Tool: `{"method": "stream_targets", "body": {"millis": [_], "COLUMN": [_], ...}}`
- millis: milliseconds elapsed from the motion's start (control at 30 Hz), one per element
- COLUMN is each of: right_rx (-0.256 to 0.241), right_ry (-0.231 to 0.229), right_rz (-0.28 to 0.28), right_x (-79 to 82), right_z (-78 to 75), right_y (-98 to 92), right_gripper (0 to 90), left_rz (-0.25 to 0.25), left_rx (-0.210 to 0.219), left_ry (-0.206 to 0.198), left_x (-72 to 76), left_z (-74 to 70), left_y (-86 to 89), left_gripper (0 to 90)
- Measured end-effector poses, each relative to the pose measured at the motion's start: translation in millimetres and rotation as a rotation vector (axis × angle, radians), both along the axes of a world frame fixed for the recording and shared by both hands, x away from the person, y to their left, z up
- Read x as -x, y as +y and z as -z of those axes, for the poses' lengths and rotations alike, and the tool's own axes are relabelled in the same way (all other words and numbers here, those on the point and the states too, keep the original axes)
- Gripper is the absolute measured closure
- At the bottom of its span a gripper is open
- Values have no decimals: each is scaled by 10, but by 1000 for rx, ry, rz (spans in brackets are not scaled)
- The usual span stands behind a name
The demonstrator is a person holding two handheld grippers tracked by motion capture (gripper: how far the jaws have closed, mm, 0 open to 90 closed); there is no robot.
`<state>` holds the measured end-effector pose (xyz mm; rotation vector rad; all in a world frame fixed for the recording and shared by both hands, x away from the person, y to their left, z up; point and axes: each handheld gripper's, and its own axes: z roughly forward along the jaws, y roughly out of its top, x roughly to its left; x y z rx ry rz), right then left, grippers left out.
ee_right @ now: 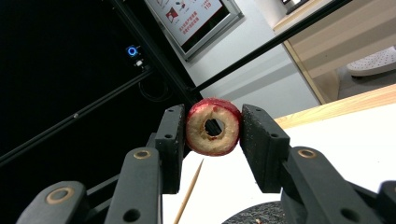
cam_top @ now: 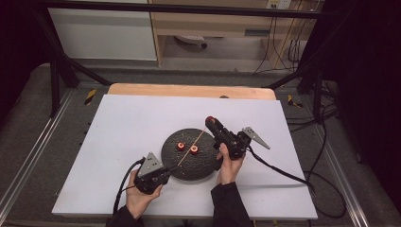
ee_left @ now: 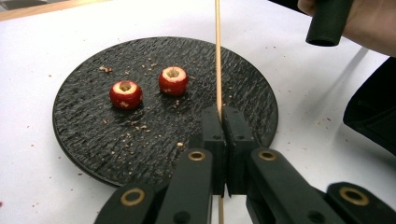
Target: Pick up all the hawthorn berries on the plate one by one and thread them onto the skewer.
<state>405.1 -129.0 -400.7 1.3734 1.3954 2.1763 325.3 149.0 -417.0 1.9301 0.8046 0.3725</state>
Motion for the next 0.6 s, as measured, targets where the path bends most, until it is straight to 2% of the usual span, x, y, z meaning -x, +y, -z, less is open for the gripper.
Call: {"method": "stream_targets", "body": {"millis": [600], "right_rx": [32], "right_ry": [-9], "right_rz": [-3], "right_x": [1], "right_z": [13], "right_y": [-1], "right_gripper": [614], "left_rz": [-5], "left_rx": [16], "left_ry": [10], "left_x": [1], "left_z": [-1], "left_y": [-30], "left_gripper": [882]}}
